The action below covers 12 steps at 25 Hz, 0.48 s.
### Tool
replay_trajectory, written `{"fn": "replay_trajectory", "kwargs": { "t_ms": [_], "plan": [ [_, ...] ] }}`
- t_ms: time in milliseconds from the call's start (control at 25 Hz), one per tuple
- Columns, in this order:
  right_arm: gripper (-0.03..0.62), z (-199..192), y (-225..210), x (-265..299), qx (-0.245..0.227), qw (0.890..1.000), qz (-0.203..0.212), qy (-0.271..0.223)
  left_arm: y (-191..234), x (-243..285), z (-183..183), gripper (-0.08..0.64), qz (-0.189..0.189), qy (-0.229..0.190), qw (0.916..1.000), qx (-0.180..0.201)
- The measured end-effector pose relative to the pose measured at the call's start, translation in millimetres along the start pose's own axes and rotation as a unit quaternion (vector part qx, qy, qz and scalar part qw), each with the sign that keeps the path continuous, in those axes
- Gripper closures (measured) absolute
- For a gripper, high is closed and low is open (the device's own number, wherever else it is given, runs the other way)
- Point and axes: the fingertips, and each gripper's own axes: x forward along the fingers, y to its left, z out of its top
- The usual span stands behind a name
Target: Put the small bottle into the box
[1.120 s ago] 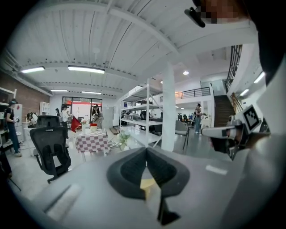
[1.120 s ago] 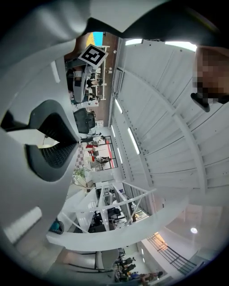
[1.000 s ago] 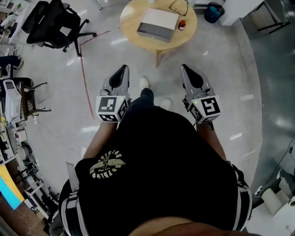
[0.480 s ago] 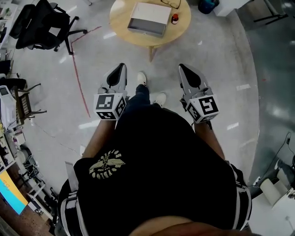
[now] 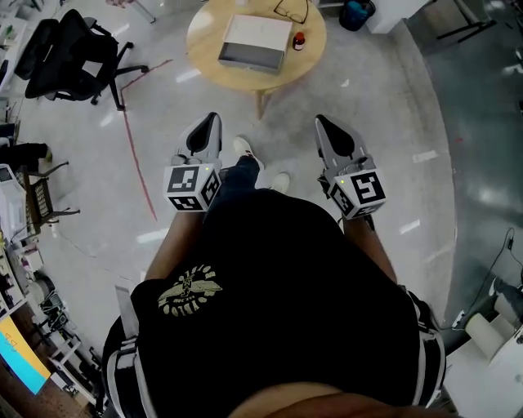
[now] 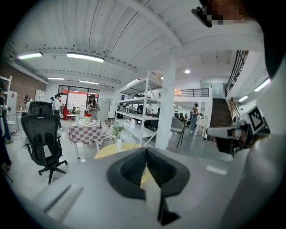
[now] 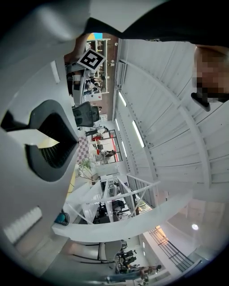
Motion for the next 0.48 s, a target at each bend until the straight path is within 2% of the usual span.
{"fn": "replay_trajectory", "kwargs": {
  "t_ms": [280,480],
  "plan": [
    [0.584,7.5,1.9,-10.0,-0.018,1.000,-0.009,-0.010,-6.8,-0.3,6.9,0.560,-0.011,-0.021,0.9997,-0.001],
    [0.584,12.4,11.5,-11.9,-0.023,1.000,-0.013,-0.015,-1.4,-7.5,8.3,0.560,-0.016,-0.022,0.9996,-0.001]
  ]
}}
